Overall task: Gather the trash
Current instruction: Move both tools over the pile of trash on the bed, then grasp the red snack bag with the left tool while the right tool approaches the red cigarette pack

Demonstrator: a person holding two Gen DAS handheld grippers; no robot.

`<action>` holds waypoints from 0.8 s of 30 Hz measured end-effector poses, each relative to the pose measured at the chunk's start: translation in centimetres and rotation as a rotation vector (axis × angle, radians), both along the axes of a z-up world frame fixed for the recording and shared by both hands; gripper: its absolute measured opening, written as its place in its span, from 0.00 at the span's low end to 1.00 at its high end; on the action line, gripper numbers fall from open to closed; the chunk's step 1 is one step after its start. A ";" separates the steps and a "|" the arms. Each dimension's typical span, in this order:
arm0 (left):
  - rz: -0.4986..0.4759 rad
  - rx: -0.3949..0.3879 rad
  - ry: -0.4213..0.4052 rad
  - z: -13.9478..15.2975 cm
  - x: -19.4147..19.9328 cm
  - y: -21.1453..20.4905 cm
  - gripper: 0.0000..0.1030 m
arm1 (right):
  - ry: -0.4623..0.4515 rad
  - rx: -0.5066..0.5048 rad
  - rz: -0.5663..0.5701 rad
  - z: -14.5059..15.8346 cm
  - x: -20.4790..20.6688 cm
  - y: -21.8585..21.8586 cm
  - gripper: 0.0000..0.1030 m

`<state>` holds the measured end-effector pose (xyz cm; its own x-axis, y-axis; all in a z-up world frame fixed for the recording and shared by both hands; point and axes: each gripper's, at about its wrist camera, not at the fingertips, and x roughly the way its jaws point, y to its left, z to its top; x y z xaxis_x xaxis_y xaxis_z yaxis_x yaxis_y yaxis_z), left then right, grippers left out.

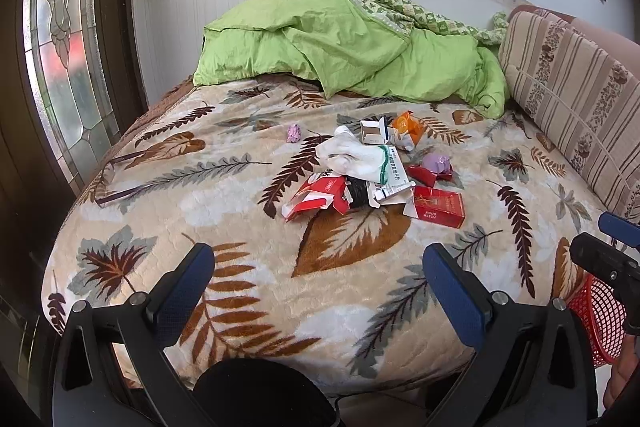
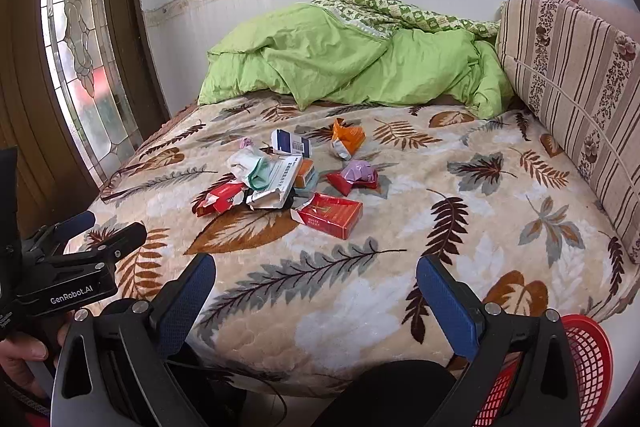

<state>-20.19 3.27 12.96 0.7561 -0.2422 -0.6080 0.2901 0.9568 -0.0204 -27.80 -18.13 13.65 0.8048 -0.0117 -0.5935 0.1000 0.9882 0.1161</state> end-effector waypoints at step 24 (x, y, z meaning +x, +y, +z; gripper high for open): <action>-0.111 -0.071 0.360 -6.9 17.4 -1.2 1.00 | 0.133 0.058 0.024 -3.5 3.5 -1.4 0.99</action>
<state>-2.82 2.05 6.05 0.4637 -0.3616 -0.8088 0.3539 0.9125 -0.2051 -24.34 -19.55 10.12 0.7182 0.0446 -0.6944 0.0944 0.9825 0.1608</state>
